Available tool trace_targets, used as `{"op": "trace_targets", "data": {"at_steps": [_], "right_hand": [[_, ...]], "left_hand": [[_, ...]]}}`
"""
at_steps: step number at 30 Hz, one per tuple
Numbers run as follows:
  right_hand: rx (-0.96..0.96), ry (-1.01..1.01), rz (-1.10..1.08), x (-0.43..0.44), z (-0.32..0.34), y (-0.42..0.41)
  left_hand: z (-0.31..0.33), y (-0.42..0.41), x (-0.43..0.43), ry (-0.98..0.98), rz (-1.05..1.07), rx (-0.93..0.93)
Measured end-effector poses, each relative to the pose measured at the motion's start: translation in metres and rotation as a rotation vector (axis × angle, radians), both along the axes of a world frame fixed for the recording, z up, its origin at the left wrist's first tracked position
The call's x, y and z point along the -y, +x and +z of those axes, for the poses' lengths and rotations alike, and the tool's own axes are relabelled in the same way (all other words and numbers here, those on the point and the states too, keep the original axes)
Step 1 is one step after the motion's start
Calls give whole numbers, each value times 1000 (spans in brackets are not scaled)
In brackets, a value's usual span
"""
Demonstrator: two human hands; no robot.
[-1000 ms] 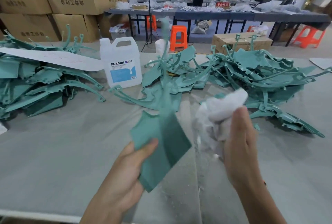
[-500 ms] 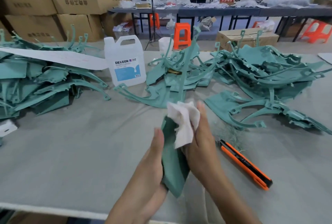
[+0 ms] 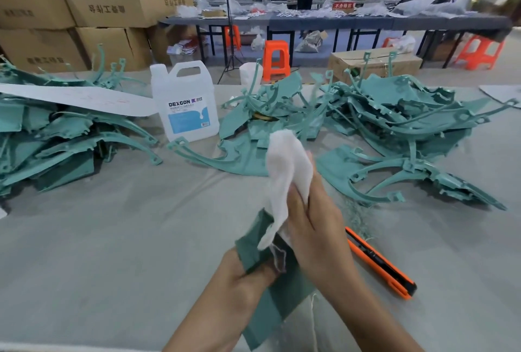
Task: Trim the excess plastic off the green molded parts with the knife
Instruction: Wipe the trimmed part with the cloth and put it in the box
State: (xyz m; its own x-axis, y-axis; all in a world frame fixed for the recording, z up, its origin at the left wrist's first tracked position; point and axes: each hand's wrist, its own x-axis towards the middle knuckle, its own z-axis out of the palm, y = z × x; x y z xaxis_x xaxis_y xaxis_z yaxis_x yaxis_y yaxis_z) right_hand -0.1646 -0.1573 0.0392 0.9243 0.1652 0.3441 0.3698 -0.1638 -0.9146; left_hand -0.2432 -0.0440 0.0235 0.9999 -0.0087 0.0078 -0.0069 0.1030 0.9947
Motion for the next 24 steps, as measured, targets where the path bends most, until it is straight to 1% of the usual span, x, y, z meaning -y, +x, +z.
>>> {"op": "trace_targets", "data": {"at_steps": [2, 3, 5, 7, 9, 11, 14, 16, 17, 18, 19, 20, 21, 22, 23, 24], "right_hand": [[31, -47, -41, 3, 11, 12], [34, -39, -50, 4, 18, 19], [93, -30, -100, 9, 37, 32], [208, 27, -220, 16, 56, 44], [341, 14, -275, 20, 69, 53], [386, -16, -261, 19, 72, 54], [361, 212, -267, 18, 73, 53], [349, 350, -311, 20, 80, 52], [309, 430, -328, 20, 84, 52], [230, 524, -332, 21, 86, 52], [118, 625, -308, 20, 87, 51], [-6, 720, -253, 20, 88, 49], [-116, 790, -181, 20, 88, 47], [-197, 826, -111, 19, 87, 46], [-257, 813, -53, 20, 84, 46], [-299, 751, -12, 21, 81, 46]], "left_hand": [[5, -8, -13, 196, -17, 68], [9, -9, -14, 243, -69, 65], [12, -14, -15, 198, -142, -31], [8, -19, -23, 143, -184, -106], [11, -25, -22, 118, -189, -123], [5, -27, -24, 92, -208, -114], [4, -27, -23, -68, -217, -171], [0, -23, -15, -167, -215, -194], [-4, -22, -9, -175, -205, -188], [-6, -24, -6, -105, -195, -146], [-11, -21, -5, -94, -177, -124], [-9, -21, -3, -84, -185, -73], [-4, -14, 3, -74, -186, -69], [-4, -13, 3, -52, -215, -58], [-3, -14, 1, -47, -264, -57], [-3, -16, -3, -77, -295, -54]]}}
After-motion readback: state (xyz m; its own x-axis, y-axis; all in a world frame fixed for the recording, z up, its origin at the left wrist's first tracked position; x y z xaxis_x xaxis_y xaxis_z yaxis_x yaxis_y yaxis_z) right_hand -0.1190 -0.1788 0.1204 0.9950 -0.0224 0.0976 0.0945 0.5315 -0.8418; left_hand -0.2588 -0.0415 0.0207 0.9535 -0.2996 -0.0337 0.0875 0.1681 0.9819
